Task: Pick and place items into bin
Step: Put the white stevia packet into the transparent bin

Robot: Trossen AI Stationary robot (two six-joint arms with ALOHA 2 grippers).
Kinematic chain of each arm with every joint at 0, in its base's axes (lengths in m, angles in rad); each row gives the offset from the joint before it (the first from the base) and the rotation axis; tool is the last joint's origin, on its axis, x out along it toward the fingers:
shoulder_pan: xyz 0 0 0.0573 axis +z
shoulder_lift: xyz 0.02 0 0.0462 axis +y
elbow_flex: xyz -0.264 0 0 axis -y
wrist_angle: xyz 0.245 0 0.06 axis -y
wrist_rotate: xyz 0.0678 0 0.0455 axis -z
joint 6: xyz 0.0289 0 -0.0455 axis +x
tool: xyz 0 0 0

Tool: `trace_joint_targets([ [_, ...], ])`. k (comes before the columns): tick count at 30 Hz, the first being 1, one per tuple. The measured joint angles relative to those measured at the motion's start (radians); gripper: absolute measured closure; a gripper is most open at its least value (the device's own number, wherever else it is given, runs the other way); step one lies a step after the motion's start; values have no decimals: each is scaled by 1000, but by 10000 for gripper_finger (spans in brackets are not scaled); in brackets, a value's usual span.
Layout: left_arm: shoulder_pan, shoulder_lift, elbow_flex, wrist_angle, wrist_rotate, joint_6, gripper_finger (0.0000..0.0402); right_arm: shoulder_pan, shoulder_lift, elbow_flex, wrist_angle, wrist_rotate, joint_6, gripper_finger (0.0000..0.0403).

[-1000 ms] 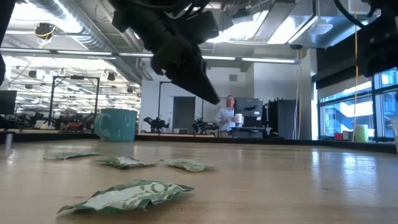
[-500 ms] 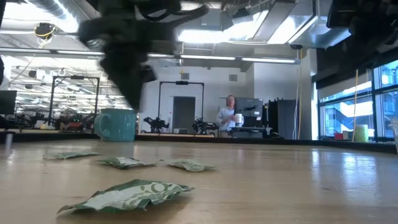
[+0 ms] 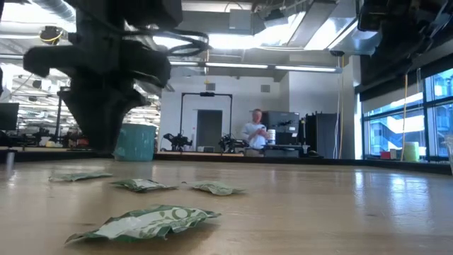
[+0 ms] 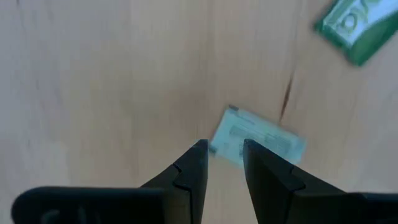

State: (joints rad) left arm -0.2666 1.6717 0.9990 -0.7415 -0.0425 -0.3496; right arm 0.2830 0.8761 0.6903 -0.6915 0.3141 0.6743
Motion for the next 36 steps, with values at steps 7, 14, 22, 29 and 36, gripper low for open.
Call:
trace_joint_targets([
  [7, 2, 47, -34, 63, 1, 14, 319, -5, 18, 0, 7, 0, 0, 276],
  [14, 2, 110, -26, 63, 17, 30, 327, -5, 21, 0, 10, -1, -2, 276],
  [22, 2, 115, -25, 65, 26, 34, 368, -5, 21, 0, 10, -1, -2, 276],
  [29, 2, 125, 11, 39, 23, 51, 396, -5, 21, 0, 10, -1, -56, 276],
  [36, 8, 136, 90, 9, -7, 92, 398, -5, 21, 0, 10, -1, -80, 276],
])
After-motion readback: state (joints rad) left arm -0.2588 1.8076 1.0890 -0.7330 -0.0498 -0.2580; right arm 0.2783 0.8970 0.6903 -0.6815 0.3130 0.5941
